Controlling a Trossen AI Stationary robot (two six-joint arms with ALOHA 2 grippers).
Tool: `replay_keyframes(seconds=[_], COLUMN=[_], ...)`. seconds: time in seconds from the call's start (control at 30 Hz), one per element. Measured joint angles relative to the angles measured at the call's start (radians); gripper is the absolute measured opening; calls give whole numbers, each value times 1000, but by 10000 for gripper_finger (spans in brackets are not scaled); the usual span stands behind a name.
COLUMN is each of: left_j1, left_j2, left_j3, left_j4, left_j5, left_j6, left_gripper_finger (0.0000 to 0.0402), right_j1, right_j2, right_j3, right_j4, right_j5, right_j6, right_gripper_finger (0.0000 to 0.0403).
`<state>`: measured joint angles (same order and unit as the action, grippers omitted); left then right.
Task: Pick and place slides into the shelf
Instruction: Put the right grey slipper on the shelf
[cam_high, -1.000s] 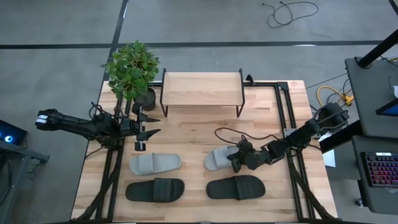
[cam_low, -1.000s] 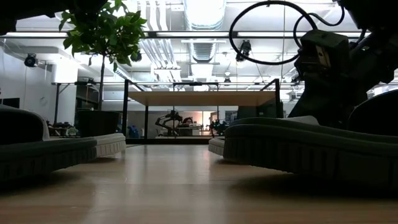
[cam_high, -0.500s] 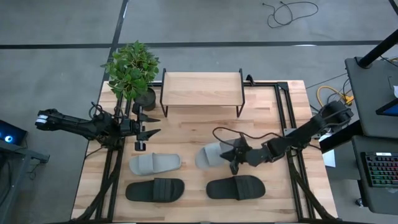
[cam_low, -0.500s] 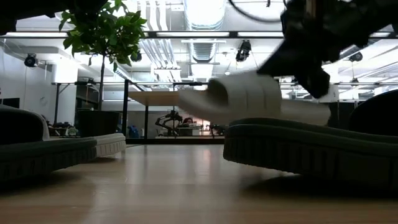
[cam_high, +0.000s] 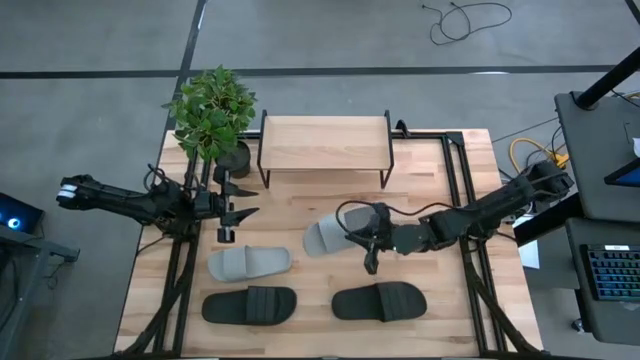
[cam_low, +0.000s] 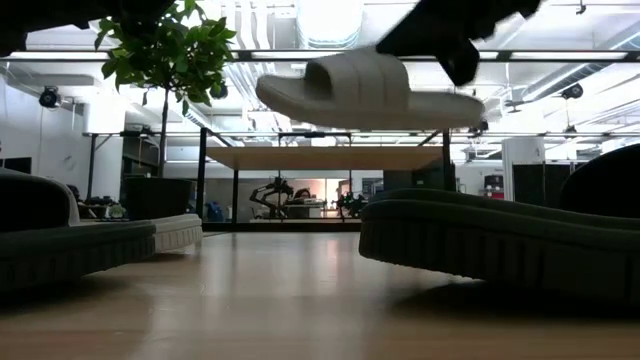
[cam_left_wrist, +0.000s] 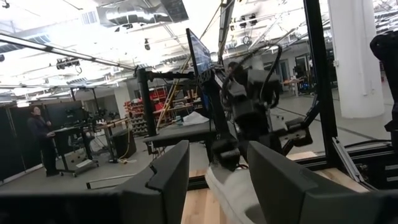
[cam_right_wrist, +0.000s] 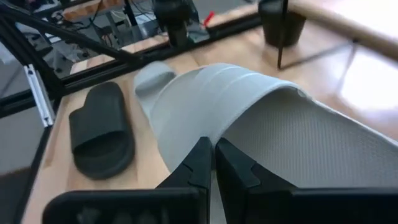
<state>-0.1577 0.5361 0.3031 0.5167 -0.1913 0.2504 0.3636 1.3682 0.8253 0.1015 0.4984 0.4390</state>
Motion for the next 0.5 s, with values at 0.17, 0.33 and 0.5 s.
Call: replay_keyframes(seconds=[0.17,0.33,0.5], left_j1=[0,0,0], left_j2=[6,25,61], left_j3=[0,0,0], left_j4=[2,10,56], left_j5=[0,0,0], left_j6=[-2,-2,-4], left_gripper_finger=[149,149,149], right_j1=[-26,-42,-53], right_j2=[2,2,3], right_j3=[116,226,324], right_j4=[-94,-161,-212], right_j5=[3,51,54], right_j6=[-167,-301,-409], right_gripper_finger=[9,9,9])
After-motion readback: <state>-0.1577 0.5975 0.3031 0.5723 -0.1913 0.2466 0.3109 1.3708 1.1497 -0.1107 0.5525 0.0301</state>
